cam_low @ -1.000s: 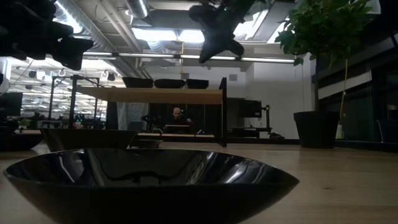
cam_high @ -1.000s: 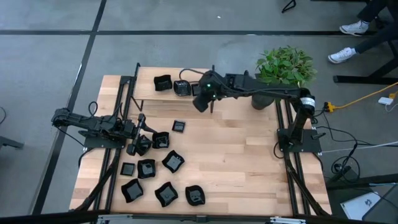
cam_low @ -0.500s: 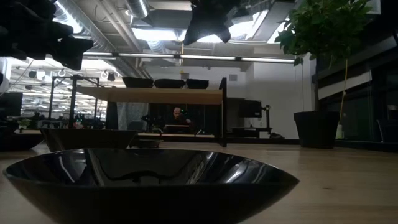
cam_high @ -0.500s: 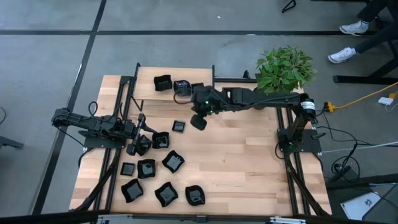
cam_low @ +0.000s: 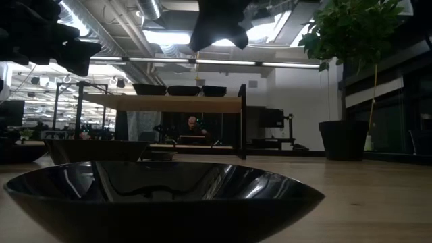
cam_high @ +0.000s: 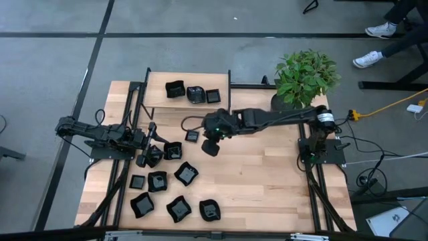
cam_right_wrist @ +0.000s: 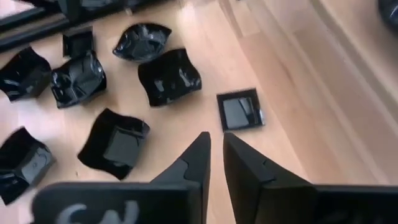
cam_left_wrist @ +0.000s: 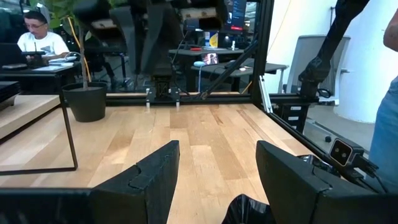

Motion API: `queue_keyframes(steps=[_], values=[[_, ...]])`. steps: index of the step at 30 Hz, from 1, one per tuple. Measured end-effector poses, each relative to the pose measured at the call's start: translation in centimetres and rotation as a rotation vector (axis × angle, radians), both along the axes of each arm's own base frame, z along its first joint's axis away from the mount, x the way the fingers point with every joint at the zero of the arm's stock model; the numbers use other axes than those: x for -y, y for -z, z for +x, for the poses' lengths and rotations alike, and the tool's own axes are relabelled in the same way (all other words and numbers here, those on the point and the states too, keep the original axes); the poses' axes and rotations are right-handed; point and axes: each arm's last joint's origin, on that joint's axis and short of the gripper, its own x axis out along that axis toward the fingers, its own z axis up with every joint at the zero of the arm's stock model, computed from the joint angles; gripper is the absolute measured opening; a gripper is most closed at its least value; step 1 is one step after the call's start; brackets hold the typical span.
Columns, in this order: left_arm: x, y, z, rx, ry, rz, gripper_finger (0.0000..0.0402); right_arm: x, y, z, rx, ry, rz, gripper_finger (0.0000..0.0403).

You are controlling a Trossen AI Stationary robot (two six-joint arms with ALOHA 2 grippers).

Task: Pick & Place Mini shaped plates
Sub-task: Stack the square plate on top of the square plates on the shelf

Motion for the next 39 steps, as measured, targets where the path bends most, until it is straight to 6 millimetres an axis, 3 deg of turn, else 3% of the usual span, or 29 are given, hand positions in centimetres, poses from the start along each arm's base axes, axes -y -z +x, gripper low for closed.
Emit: queue_keyframes(steps=[18,24,29,39], values=[[0.0,0.0,0.0,-0.001,0.0,0.0,0.0207,-0.1,0.6,0.4,-0.007,-0.004,0.026,0.0055],[0.0,0.0,0.0,-0.001,0.0,0.0,0.0207,0.6,2.9,2.3,-0.01,-0.053,0.059,0.0061],[0.0,0.0,0.0,0.0,-0.001,0.0,0.0207,0.7,5.8,4.0,-0.027,0.018,0.119,0.0105],[0.0,0.0,0.0,0.0,-0.001,0.0,0.0207,2.4,7.9,5.3,0.046,0.351,0.301,0.0258]])
